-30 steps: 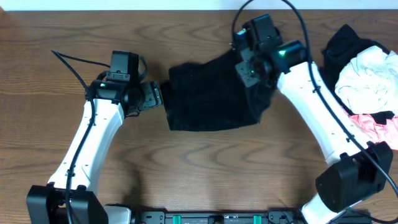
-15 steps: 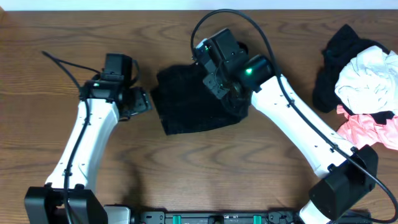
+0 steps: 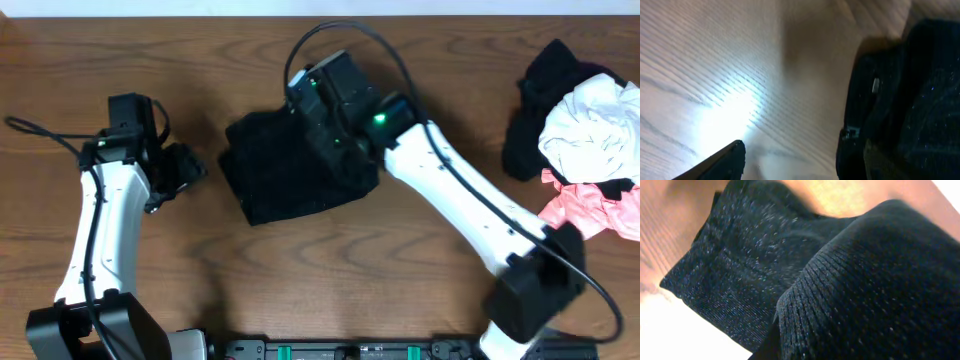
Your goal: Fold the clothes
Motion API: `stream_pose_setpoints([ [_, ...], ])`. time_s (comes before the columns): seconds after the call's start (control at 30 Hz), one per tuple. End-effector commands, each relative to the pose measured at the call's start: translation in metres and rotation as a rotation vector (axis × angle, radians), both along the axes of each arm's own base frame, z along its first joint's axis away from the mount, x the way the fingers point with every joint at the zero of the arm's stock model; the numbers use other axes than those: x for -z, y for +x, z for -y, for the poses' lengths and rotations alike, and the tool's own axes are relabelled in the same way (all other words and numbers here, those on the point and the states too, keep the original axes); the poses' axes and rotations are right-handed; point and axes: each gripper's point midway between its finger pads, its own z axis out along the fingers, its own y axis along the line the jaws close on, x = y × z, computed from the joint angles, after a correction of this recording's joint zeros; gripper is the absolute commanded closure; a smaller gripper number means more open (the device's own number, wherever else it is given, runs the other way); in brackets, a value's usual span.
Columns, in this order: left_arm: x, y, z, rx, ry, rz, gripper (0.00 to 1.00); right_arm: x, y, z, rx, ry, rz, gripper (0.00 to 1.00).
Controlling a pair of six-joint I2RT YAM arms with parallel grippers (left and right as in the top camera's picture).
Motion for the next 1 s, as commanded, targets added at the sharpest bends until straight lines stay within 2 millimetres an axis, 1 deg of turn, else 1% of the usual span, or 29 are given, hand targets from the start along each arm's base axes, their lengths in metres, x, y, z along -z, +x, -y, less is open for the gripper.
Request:
stream_pose_setpoints([
  [0.0, 0.006, -0.005, 0.007, -0.014, -0.05, -0.018, 0.23, 0.017, -0.006, -0.018, -0.066, -0.004, -0.035, 0.99],
  [0.07, 0.012, -0.008, 0.009, -0.065, -0.074, -0.039, 0.23, 0.019, -0.004, -0.016, -0.058, -0.015, -0.03, 0.99],
  [0.13, 0.02, -0.009, 0.014, -0.098, -0.112, -0.059, 0.23, 0.015, -0.002, -0.014, -0.05, -0.018, -0.017, 0.99],
  [0.23, 0.034, -0.001, 0.031, -0.102, -0.227, -0.061, 0.23, 0.011, -0.001, -0.009, -0.04, -0.026, -0.007, 0.99],
  [0.33, 0.051, 0.005, 0.037, -0.144, -0.277, -0.083, 0.24, 0.006, -0.002, -0.003, -0.026, -0.044, 0.005, 0.99],
  [0.47, 0.075, 0.013, 0.052, -0.137, -0.362, -0.127, 0.44, -0.007, 0.001, 0.014, 0.022, -0.095, 0.05, 0.99],
  [0.5, 0.081, 0.014, 0.054, -0.133, -0.368, -0.134, 0.5, -0.01, 0.002, 0.019, 0.038, -0.113, 0.066, 0.99],
  [0.57, 0.091, 0.016, 0.059, -0.123, -0.371, -0.149, 0.58, -0.018, 0.005, 0.033, 0.076, -0.156, 0.101, 0.99],
  [0.63, 0.094, 0.018, 0.064, -0.108, -0.369, -0.15, 0.61, -0.025, 0.005, 0.043, 0.097, -0.18, 0.114, 0.99],
  [0.73, 0.094, 0.026, 0.072, -0.074, -0.362, -0.117, 0.65, -0.033, 0.003, 0.059, 0.125, -0.206, 0.123, 0.99],
  [0.83, 0.094, 0.032, 0.081, -0.046, -0.349, -0.098, 0.66, -0.041, 0.002, 0.077, 0.157, -0.232, 0.121, 0.99],
  [0.97, 0.099, 0.033, 0.095, -0.014, -0.322, -0.102, 0.66, -0.052, 0.001, 0.093, 0.181, -0.228, 0.127, 0.99],
])
